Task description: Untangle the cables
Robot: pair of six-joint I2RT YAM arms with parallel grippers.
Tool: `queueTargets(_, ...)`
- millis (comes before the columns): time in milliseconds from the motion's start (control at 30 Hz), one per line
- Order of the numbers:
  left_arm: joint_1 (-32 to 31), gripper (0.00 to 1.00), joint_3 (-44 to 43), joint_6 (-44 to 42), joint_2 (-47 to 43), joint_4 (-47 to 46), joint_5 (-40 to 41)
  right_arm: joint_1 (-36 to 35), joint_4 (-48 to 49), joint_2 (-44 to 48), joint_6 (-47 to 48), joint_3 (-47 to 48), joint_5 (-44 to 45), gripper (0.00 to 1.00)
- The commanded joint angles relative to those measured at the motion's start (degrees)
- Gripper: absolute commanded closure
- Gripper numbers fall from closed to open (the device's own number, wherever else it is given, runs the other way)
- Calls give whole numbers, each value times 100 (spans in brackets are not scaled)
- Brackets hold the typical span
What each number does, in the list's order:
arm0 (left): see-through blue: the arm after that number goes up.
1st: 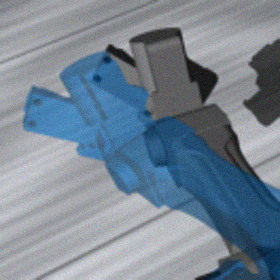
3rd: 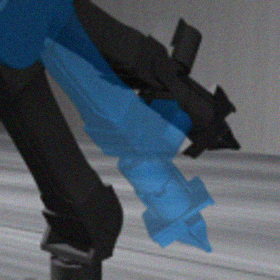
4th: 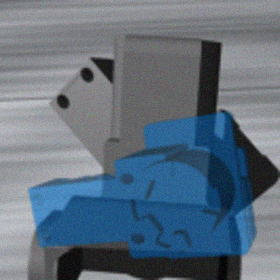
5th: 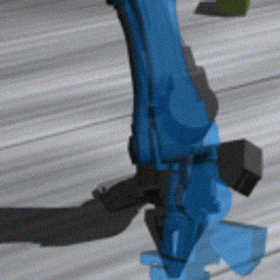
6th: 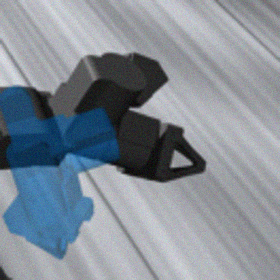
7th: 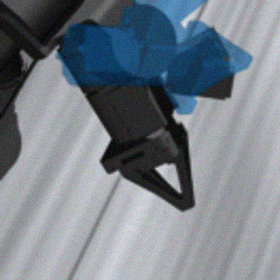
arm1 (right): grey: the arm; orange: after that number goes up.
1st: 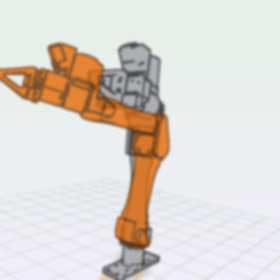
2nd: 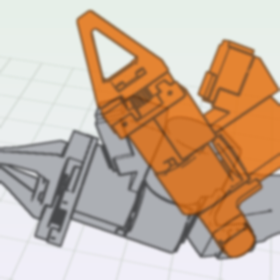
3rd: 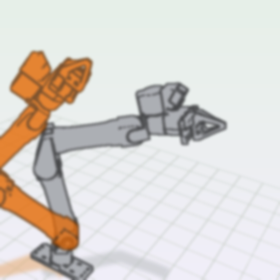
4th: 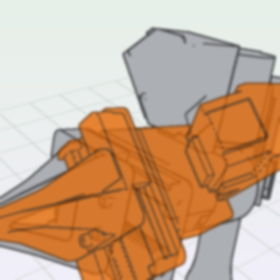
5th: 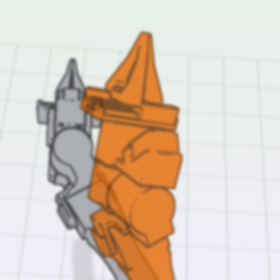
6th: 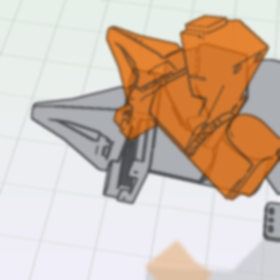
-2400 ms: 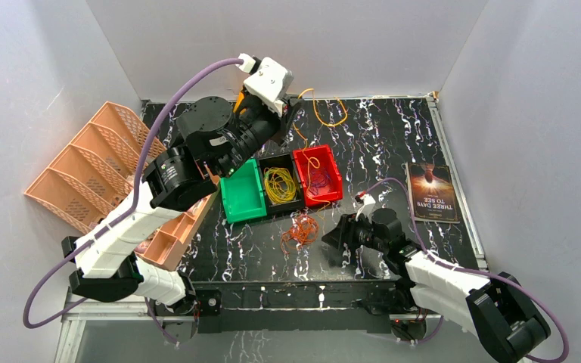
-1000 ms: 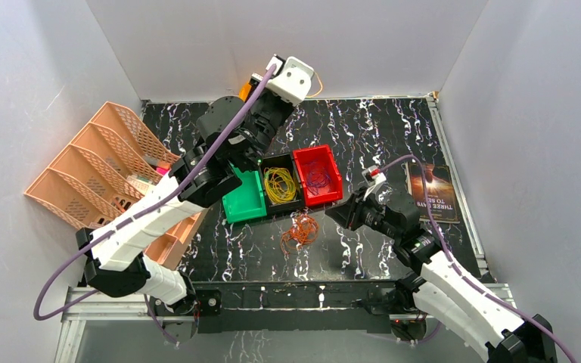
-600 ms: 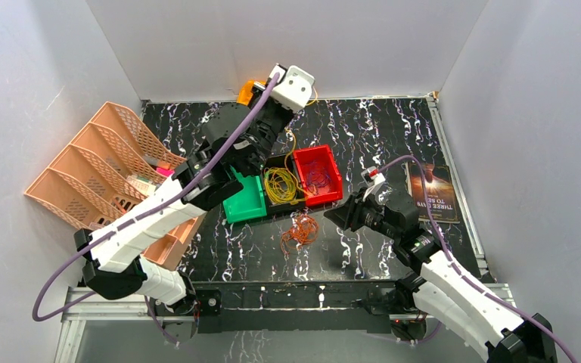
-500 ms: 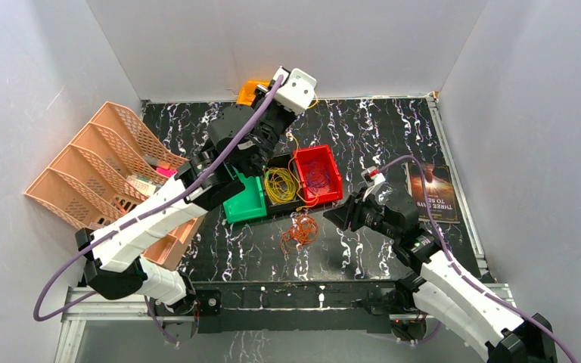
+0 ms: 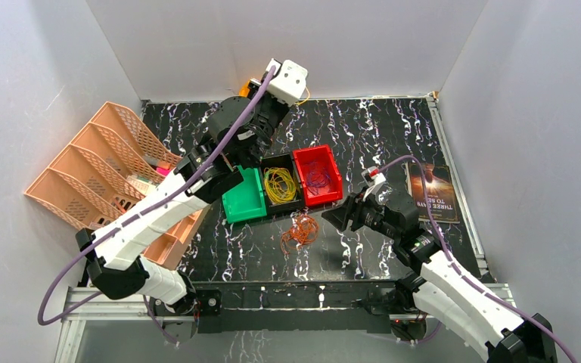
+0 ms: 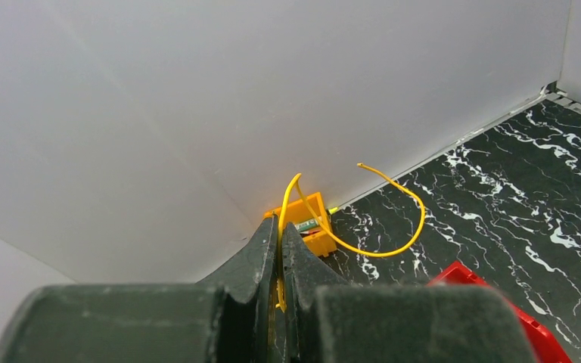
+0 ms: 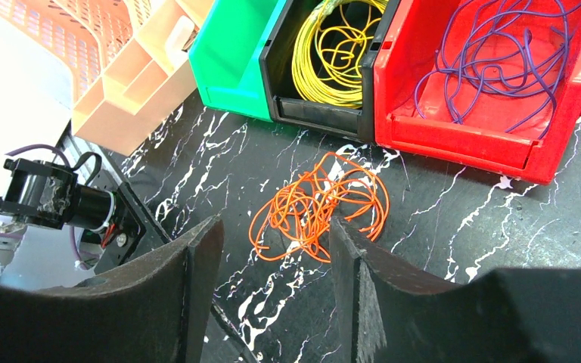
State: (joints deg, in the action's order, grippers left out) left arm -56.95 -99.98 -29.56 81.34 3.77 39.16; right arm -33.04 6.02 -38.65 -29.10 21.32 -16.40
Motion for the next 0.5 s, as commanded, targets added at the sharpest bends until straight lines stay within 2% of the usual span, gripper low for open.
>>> queueTargets(0,169,100,91,160,-48,26,-119,-15,127,73,71,180,76,38)
queueTargets(467,732,100,464,817,52,276,-631,-12,97,90,71,127,85,37)
